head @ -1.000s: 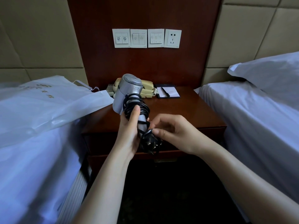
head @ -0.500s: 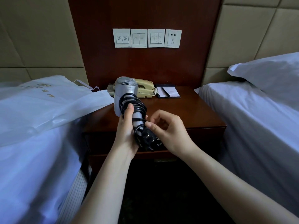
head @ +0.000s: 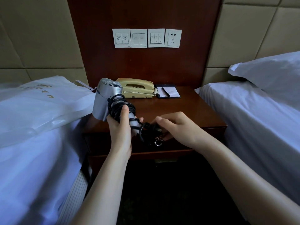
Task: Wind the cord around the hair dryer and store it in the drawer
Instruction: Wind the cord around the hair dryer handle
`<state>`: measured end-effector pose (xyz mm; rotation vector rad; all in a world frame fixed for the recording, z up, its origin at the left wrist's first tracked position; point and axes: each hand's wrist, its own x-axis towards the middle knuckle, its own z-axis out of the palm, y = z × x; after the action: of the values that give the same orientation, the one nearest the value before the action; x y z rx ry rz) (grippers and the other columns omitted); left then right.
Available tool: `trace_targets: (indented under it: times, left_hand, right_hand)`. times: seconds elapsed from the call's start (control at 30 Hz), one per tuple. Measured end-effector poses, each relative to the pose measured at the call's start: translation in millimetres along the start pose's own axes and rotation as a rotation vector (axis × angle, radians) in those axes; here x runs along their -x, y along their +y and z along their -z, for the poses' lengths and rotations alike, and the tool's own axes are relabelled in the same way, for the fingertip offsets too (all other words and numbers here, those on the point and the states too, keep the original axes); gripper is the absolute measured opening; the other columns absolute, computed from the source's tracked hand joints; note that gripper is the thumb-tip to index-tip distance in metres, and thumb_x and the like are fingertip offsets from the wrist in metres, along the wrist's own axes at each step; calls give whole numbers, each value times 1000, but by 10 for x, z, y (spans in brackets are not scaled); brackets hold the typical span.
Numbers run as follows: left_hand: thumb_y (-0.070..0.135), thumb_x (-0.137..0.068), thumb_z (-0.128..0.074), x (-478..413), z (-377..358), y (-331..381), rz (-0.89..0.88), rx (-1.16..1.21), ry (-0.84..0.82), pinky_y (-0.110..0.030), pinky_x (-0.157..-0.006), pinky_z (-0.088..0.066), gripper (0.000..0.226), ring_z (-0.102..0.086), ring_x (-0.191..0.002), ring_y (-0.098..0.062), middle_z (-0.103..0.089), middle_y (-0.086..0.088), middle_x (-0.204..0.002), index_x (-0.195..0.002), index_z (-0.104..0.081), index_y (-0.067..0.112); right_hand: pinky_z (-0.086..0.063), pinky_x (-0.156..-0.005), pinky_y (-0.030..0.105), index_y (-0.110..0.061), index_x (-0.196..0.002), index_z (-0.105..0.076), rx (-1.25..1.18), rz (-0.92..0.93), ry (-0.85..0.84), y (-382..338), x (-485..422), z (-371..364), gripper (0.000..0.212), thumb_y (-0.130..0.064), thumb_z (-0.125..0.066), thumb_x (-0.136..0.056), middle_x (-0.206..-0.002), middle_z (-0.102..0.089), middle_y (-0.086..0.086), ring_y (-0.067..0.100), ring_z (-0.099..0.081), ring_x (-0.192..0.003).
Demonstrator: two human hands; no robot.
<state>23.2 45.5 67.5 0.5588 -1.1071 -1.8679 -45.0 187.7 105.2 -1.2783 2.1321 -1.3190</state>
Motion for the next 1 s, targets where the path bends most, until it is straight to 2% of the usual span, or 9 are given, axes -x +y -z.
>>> trace_targets:
  times: [0.07,0.2,0.3,0.37,0.43,0.63,0.77,0.9,1.0]
  left_hand:
    - [32,-94,-53,8,-8,-22,-1,-7,-16,-31,-57,-56,47,-67,-65,-20,-61,-9,-91,-134,-38,12]
    - [29,-93,-56,49,-32,-51,-16,-56,-48,-36,-65,-57,48,-69,-72,-19,-63,-10,-107,-134,-36,14]
    - [30,-88,-63,71,-52,-82,-14,-100,-76,-43,-86,-54,53,-66,-94,-23,-61,-7,-120,-133,-38,18]
    - [30,-86,-65,80,-61,-97,-10,-141,-98,-39,-94,-49,58,-60,-113,-22,-58,-6,-128,-136,-39,15]
    - [27,-85,-67,63,-61,-106,9,-147,-123,-36,-90,-50,58,-59,-112,-23,-58,-9,-126,-134,-41,10]
    - [41,-62,-78,30,-4,-104,27,-211,-200,-57,-99,-44,76,-60,-113,-33,-62,-12,-123,-125,-46,14]
    - [29,-69,-78,66,-35,-156,17,-276,-193,-43,-93,-51,55,-65,-105,-24,-63,-10,-116,-113,-48,15]
    - [19,-86,-66,41,-52,-184,-12,-284,-177,-35,-88,-50,37,-62,-106,-20,-61,-5,-115,-116,-45,13]
    - [17,-89,-61,112,-82,-179,-13,-320,-229,-29,-81,-49,35,-60,-103,-13,-59,0,-112,-117,-40,17]
  right_hand:
    - [-59,-77,35,-11,-103,-70,-15,-51,-50,-7,2,-7,34,-33,-46,-96,-98,-69,14,20,-68,-89]
    - [-54,-90,38,-28,-103,-60,0,-84,-105,-21,3,-18,17,-37,-50,-93,-104,-66,0,20,-62,-104]
    - [-46,-99,32,-17,-130,-50,52,-57,-152,-11,-15,-58,48,-37,-61,-87,-117,-63,-3,15,-56,-116]
    - [-36,-107,27,-17,-141,-38,188,-12,-159,23,-39,-103,68,-40,-65,-83,-135,-54,2,15,-46,-129]
    - [-31,-110,28,-19,-144,-32,286,5,-141,62,-70,-115,75,-43,-65,-82,-144,-45,0,17,-37,-136]
    - [-27,-104,23,-24,-149,-14,249,-22,-109,149,-142,-87,87,-42,-66,-82,-152,-32,-1,18,-28,-140]
    - [-36,-109,36,-24,-150,-11,46,-112,-141,209,-246,-183,77,-43,-55,-90,-143,-44,6,19,-42,-131]
    - [-48,-81,38,-23,-138,-42,-614,-380,-179,126,-303,-206,45,-39,-37,-95,-101,-60,8,24,-60,-88]
    - [-54,-78,38,-25,-130,-52,-643,-380,-165,112,-345,-213,49,-54,-40,-92,-110,-61,8,23,-63,-93]
